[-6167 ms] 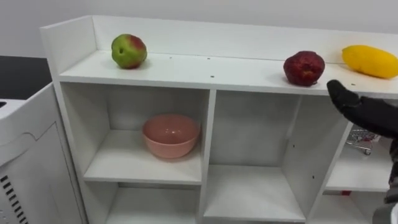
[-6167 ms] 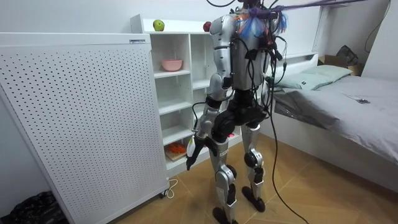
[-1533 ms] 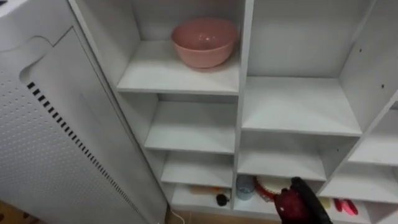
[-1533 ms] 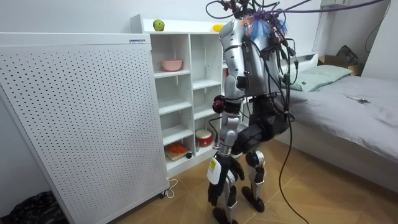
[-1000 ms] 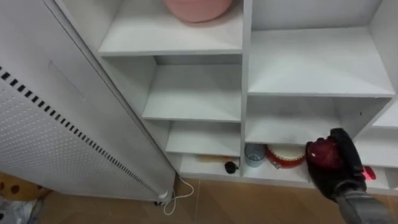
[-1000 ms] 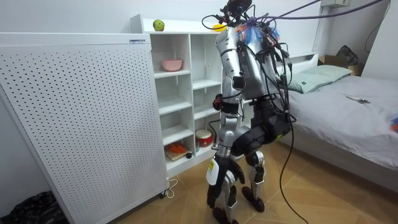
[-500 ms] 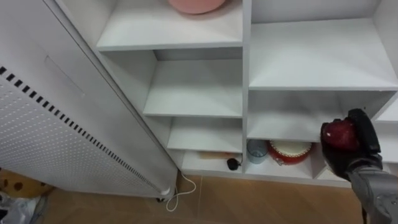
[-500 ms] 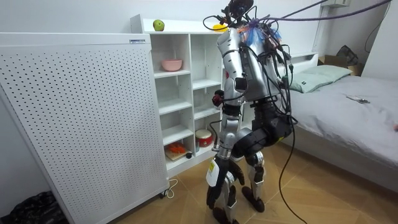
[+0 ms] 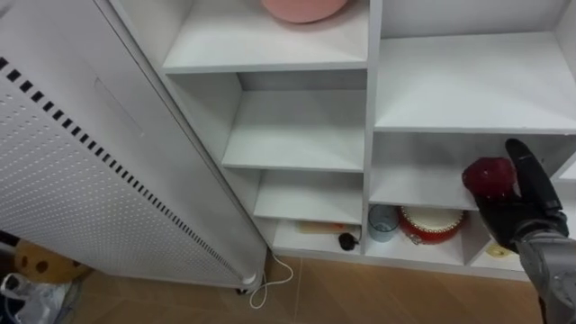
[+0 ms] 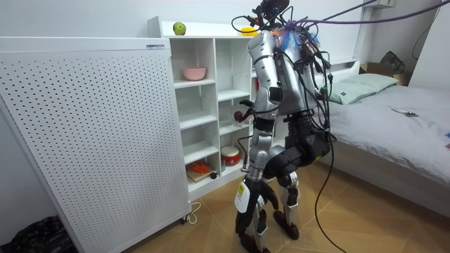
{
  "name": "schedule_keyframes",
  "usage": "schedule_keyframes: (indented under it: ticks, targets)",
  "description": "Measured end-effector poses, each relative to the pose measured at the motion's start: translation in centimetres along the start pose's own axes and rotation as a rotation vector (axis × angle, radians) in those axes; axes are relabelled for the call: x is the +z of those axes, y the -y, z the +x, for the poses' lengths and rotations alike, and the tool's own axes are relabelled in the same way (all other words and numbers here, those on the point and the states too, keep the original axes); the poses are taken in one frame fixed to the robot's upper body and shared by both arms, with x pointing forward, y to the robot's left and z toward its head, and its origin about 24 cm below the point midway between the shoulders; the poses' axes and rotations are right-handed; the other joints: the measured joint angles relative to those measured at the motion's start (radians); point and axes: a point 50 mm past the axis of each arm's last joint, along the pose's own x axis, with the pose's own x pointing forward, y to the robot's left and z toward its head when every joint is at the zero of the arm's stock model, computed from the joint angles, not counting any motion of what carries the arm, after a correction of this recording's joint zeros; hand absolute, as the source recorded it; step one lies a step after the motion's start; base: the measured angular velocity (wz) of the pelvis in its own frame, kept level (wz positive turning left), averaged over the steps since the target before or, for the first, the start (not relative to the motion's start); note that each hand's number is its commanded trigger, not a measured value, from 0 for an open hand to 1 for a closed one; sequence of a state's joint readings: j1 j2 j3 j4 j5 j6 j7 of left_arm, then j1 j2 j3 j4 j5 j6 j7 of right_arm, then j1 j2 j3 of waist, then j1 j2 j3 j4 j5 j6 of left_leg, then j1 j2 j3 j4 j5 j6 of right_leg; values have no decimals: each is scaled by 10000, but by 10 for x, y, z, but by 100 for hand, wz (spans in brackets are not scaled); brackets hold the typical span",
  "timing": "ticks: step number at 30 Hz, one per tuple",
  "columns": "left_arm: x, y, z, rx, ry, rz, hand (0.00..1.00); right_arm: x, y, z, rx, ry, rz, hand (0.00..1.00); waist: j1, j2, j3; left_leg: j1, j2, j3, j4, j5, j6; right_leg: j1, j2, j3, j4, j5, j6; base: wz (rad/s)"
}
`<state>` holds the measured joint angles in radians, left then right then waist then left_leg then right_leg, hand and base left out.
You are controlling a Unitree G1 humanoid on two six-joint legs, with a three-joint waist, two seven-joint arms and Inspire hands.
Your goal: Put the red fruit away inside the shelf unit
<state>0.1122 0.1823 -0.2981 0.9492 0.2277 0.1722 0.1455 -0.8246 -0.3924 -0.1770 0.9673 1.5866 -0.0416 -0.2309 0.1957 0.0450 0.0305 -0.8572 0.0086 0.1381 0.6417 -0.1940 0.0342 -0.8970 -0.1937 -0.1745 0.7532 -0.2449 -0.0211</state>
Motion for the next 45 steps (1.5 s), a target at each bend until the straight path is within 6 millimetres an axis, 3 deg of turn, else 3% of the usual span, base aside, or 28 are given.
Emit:
schedule_keyframes:
  ticks: [21, 27, 29, 35, 37, 38, 45]
  targets:
    - [-1, 1, -1, -15, 10, 2, 0, -6, 0, 0, 42, -299, -589, 0, -22, -97, -10, 184, 26, 74, -42, 0, -1, 121, 54, 81, -74, 10, 11, 0]
    - [-7, 4, -2, -114, -159, -41, 0, -5, 14, 1, -357, -356, -225, 0, -49, -131, 13, 1051, 16, 18, -449, 4, -13, 1042, 110, 15, -424, -6, 62, 1]
    - [-9, 3, -2, -142, -209, -20, 0, -3, 45, 0, -1213, -426, -307, 0, -36, -150, 27, 1701, 78, -29, -697, -3, -34, 1825, 169, -197, -809, -5, 79, 8]
    - [-14, -1, -1, -319, -337, -57, 0, 4, 91, -8, -2172, -362, -214, 0, -36, -160, 49, 2710, 156, -52, -1183, -18, -69, 2983, 332, -373, -1577, 87, 155, -1]
    - [-22, -4, 0, -270, -734, -400, 0, 12, 126, -18, -2994, -154, -137, 0, -158, -142, 63, 3316, 160, -206, -1503, -32, -96, 3763, 417, -570, -2061, 127, 210, 15]
    - [-25, -5, 0, -256, -863, -461, 0, 13, 134, -21, -3223, -137, -185, 0, -203, -142, 63, 3456, 147, -250, -1591, -35, -100, 3937, 420, -623, -2165, 120, 229, 18]
    - [-43, -11, -2, 101, -1539, -1372, 0, 25, 236, -78, -5309, -496, -1850, 0, -722, -126, 43, 5311, 61, -444, -2728, -22, -166, 5991, 588, -944, -3512, 195, 428, 10]
